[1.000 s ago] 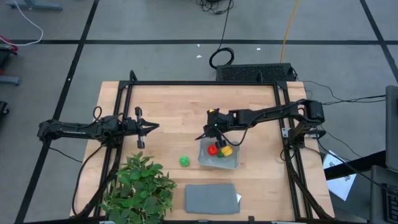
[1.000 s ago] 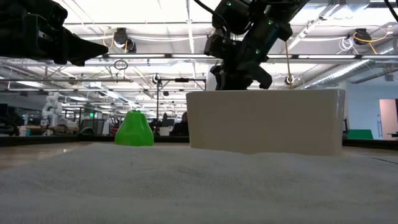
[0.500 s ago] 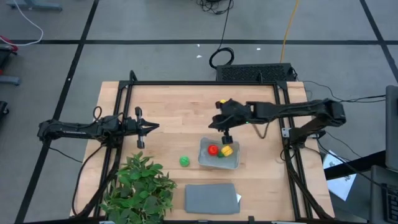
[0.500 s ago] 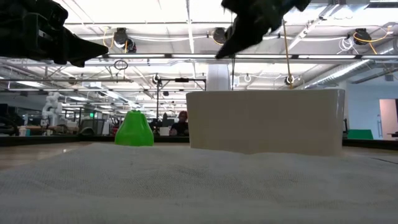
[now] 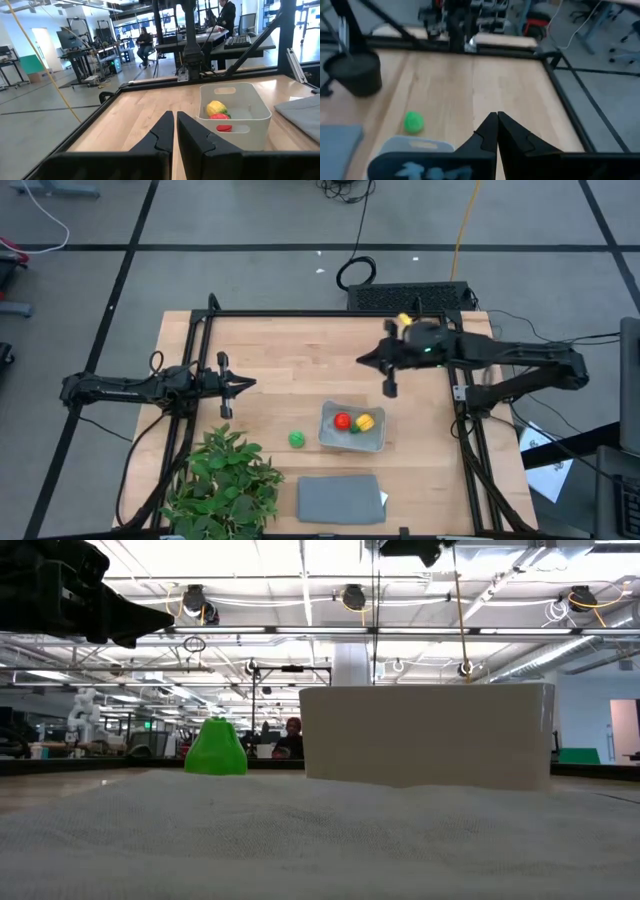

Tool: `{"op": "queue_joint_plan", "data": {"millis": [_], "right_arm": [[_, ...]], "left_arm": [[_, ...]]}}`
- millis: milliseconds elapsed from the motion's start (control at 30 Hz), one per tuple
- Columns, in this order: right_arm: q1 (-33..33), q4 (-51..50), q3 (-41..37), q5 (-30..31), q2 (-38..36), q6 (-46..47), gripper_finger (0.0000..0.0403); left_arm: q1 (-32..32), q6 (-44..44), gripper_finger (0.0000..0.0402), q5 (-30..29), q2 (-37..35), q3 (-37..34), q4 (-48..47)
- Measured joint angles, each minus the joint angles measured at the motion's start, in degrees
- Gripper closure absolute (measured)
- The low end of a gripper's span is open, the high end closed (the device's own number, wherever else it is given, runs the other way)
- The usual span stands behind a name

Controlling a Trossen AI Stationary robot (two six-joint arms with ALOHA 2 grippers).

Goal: Pick and placing Produce into tupperware
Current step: Put the green pear into the gray bin

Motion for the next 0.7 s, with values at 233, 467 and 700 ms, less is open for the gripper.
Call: {"op": "queue_joint_plan", "data": {"millis": [233, 467, 700], "right_arm": [[-0.3, 0.5, -5.3, -0.4, -10.3, 3.7, 0.0403], [-0.2, 11.1, -17.0, -9.8, -20.3, 10.2, 0.0403], [-0.3, 18.6, -29.6, -12.2, -29.8, 14.4, 0.0403]], "left_arm": [[0.0, -0.1, 0.0376, 0.3, 0.0, 0.0, 0.0], [0.0, -0.9, 0.0376, 0.3, 0.0, 0.0, 0.0], [0.0, -1.3, 0.0376, 0.3, 0.0, 0.0, 0.1]]}}
